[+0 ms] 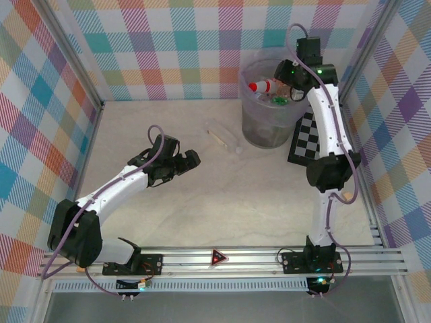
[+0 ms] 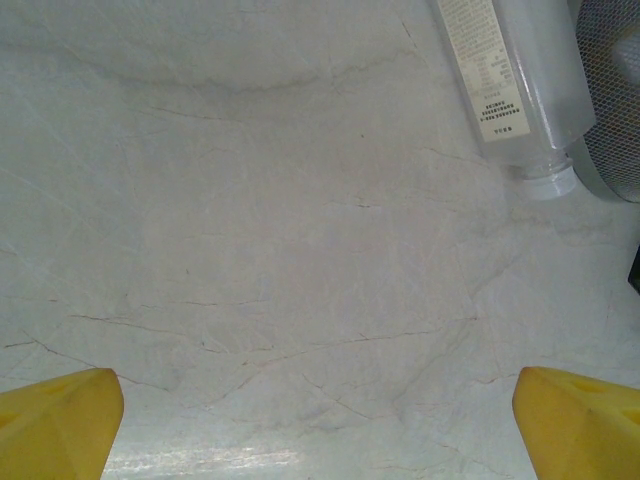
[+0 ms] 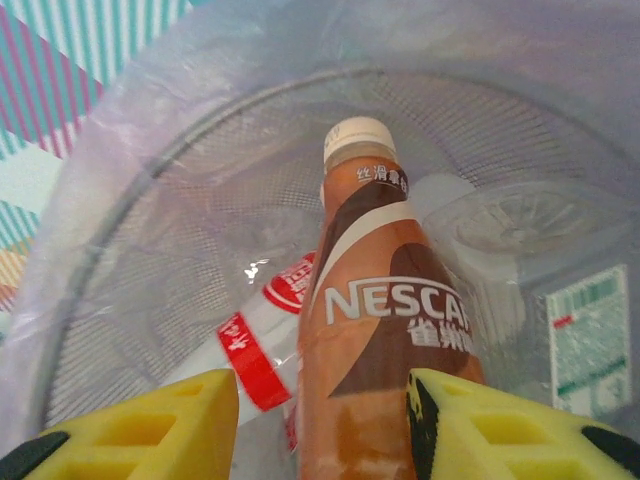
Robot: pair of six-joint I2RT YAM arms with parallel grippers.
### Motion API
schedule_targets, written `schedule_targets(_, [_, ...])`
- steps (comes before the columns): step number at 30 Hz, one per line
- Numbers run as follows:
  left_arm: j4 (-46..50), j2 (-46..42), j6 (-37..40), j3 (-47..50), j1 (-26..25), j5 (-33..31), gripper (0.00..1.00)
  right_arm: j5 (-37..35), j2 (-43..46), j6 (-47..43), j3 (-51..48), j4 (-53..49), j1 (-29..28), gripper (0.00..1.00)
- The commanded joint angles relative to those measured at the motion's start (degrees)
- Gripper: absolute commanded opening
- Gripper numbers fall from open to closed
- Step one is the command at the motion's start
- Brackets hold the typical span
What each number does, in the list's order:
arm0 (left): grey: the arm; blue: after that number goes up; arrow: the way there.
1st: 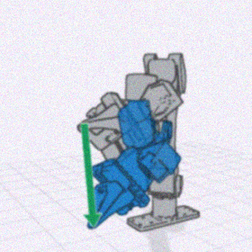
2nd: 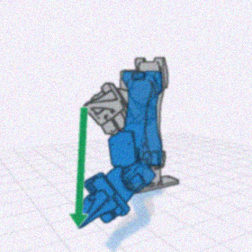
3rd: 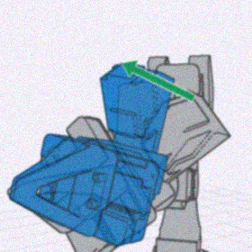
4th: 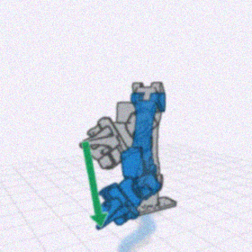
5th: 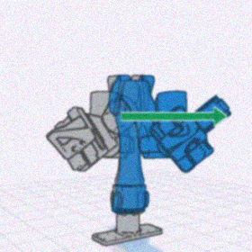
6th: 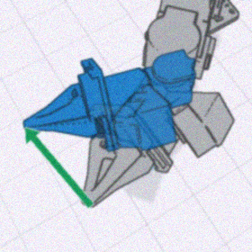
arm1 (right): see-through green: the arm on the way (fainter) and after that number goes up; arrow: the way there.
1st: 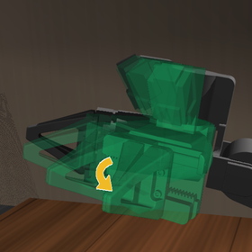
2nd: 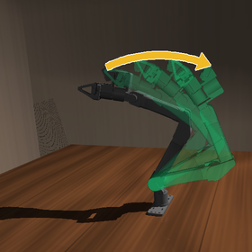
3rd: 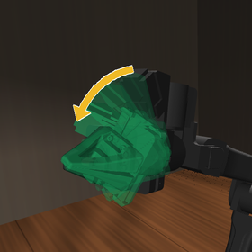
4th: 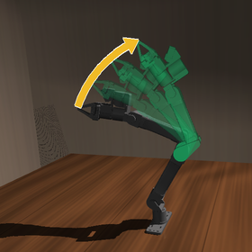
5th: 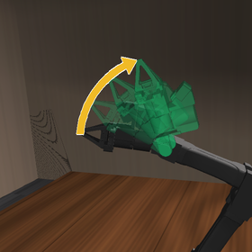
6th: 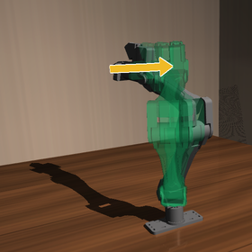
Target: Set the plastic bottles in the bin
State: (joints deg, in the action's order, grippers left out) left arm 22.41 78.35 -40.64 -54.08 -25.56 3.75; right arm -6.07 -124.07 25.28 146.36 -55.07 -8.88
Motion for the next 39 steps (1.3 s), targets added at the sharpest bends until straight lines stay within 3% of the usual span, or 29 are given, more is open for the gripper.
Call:
schedule_targets(1, [1.0, -1.2, 1.0, 0.7, 0.7, -0.6, 0.99, 1.1, -2.3, -1.6, 0.9, 1.7, 0.5, 0.49])
schedule_targets(9, [0.9, -0.9, 0.8, 0.5, 0.7, -0.3, 0.99, 2.3, -0.4, -2.0, 1.4, 2.0, 0.6, 0.5])
schedule_targets(20, [-0.1, 0.1, 0.7, 0.2, 0.8, 0.3, 0.99, 7.3, 10.8, -4.8, -2.4, 0.8, -0.8, 0.63])
schedule_targets(25, [0.9, -0.5, 1.2, -0.3, 0.8, -1.0, 1.0, 7.5, 15.5, -12.3, -9.4, 1.2, -6.1, 0.7])
schedule_targets(31, [3.2, -3.6, 2.5, -0.2, 3.3, -2.1, 1.0, 4.4, 18.0, -26.2, -18.3, 2.0, -17.5, 0.73])
schedule_targets(35, [3.7, -6.9, 2.8, 1.0, 6.4, -0.9, 1.0, 8.8, 15.4, -29.1, -22.5, 2.4, -21.0, 0.74])
schedule_targets(39, [5.1, -10.2, 3.4, 2.0, 9.3, 0.8, 1.0, 4.0, 10.1, -31.6, -23.9, 5.0, -23.4, 0.75])
